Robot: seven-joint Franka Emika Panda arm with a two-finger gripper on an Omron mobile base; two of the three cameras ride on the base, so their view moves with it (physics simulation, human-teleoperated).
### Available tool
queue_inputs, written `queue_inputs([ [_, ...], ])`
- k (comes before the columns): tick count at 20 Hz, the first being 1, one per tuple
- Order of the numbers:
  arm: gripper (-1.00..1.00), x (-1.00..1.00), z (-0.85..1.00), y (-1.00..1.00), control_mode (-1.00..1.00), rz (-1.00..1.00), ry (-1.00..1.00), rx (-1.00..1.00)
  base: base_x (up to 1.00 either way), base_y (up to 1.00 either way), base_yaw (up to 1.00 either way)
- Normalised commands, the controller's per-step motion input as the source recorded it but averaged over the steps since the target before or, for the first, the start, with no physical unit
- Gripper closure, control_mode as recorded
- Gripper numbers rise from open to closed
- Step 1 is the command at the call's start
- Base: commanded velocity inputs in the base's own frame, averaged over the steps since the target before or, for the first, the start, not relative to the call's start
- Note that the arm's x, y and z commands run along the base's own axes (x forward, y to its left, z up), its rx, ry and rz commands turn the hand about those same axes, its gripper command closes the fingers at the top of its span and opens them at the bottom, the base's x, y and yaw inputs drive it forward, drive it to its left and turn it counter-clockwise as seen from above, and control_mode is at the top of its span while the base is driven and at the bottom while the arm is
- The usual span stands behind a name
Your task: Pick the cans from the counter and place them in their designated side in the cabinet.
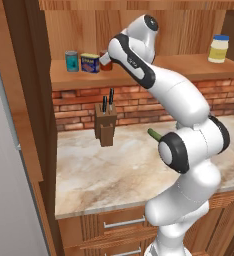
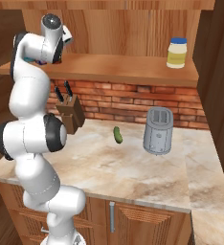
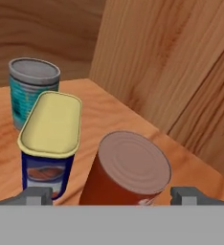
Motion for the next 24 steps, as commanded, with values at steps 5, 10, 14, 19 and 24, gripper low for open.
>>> queue_inputs([
  [5,-1.0,0.0,0.0,0.0,-1.0,0.05,-0.12,0.0,0.0,0.0,0.0],
  [10,-1.0,-0.11,0.0,-0.05,-1.0,0.06,-0.14,0.0,0.0,0.0,0.0],
  [14,-1.0,-0.29,0.0,-0.13,-1.0,0.06,-0.15,0.0,0.0,0.0,0.0],
  [19,-1.0,-0.52,0.0,-0.26,-1.0,0.04,-0.13,0.0,0.0,0.0,0.0],
  [24,-1.0,-0.64,0.0,-0.25,-1.0,0.02,-0.09,0.0,0.0,0.0,0.0],
])
